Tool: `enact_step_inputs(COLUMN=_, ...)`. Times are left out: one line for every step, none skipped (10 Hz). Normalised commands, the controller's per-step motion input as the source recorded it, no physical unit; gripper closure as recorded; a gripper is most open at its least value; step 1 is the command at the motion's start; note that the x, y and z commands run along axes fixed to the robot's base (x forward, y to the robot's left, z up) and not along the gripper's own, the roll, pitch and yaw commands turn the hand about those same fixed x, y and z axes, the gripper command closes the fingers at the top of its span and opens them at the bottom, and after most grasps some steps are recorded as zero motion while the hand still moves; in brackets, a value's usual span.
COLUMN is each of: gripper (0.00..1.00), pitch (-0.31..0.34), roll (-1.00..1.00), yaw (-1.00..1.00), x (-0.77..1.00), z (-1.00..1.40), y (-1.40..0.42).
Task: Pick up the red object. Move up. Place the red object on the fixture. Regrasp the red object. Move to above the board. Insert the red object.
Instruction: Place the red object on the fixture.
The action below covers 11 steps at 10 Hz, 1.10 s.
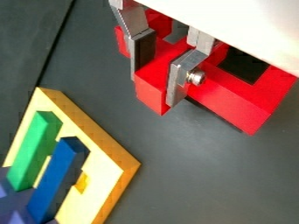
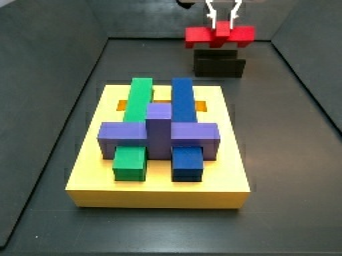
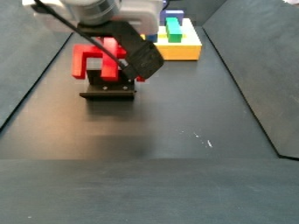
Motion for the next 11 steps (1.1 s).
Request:
enact_step_inputs(gripper=1.0, pitch=0.0, roll=0.13, yaw=0.0, x=0.0, z=-0.27, y=0.0)
enact_step_inputs(gripper=1.0, pitch=0.0, roll=0.09, yaw=0.0, x=0.03, z=-0.43, y=0.0)
enact_step_inputs(gripper=1.0, pitch=-0.029, roll=0.0, yaw=0.0, x=0.07, z=-0.43, y=0.0)
enact_step_inputs(gripper=1.0, pitch=-0.034, roll=0.0, yaw=0.12, x=0.0, z=-0.29, y=0.0)
enact_step_inputs(gripper=1.0, pitch=0.0, roll=0.0, yaw=0.23, x=0.0, z=-0.14, y=0.0)
enact_step_inputs(gripper=1.0, pitch=-0.06, roll=0.0, yaw=0.21, x=0.0, z=-0.29, y=-0.02)
enact_step_inputs(gripper=1.0, pitch=-0.086, roll=0.0, yaw=0.23, x=0.0, z=-0.35, y=-0.01)
enact_step_inputs(gripper=1.0, pitch=-0.063, roll=0.0, yaw=0.2, x=0.09, z=-0.35, y=-0.06)
enact_step_inputs(gripper=1.0, pitch=-0.02, roll=0.0, yaw=0.13, x=0.13, z=-0.3, y=-0.07)
enact_step_inputs(gripper=1.0, pitch=0.0, roll=0.0, yaw=0.0, x=0.02, z=-0.15, y=-0.04)
enact_step_inputs(gripper=1.0, pitch=0.0, roll=0.0, yaw=0.0, x=0.0, z=0.0, y=0.0)
